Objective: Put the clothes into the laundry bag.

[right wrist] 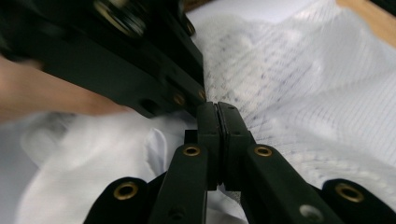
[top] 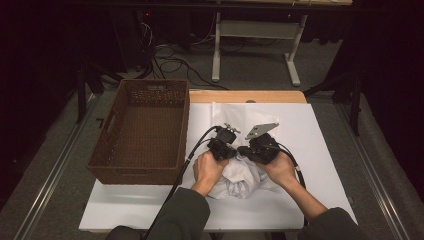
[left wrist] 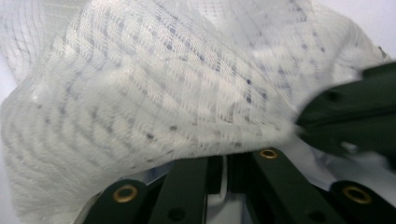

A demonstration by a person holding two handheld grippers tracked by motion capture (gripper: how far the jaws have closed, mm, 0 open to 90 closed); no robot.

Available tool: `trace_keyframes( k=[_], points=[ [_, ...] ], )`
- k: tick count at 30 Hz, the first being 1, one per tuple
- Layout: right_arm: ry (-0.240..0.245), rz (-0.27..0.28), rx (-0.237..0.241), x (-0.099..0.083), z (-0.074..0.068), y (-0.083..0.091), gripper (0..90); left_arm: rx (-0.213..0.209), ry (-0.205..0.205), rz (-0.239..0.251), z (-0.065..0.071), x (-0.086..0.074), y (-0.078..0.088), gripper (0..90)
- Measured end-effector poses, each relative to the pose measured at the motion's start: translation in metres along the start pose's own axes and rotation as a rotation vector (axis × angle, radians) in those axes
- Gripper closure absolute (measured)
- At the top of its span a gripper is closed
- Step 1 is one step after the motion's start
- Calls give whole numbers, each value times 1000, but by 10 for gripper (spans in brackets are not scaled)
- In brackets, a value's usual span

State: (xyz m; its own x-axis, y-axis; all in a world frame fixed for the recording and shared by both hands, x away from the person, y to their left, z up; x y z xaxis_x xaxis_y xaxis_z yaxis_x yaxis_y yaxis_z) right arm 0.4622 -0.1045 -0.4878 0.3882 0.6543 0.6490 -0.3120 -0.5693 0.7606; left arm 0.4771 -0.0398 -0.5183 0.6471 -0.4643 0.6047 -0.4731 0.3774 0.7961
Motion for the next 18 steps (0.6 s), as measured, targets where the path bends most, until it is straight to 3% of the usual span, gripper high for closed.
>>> trace_keyframes(
  k=[5, 10, 14, 18],
  points=[
    [-39, -37, -1, -13, 8, -10, 899, 33, -48, -36, -1, -12, 24, 570],
    [-45, -54, -8, -17, 13, -16, 898, 59, -21, -65, -10, -27, 43, 445],
    [-40, -71, -19, -18, 13, -17, 899, 76, 7, -116, -18, -43, 39, 394],
    [-40, -75, -21, -18, 14, -18, 899, 66, 59, -172, -24, -51, 16, 368]
  ],
)
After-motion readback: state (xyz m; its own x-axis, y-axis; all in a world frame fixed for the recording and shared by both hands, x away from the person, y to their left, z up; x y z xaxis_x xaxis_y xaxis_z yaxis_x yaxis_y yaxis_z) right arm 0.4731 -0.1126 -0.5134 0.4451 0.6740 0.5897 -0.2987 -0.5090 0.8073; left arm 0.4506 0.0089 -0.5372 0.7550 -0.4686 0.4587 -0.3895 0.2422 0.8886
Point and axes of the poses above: each handheld gripper's, and its own axes: y roughly backward along the jaws, x roughly out of its top, z roughly to its right, the point moved 9 cm from there along -y, roughly forward along the jaws, and after that the axes turned 6 degrees about x, right-handed, at the moved point
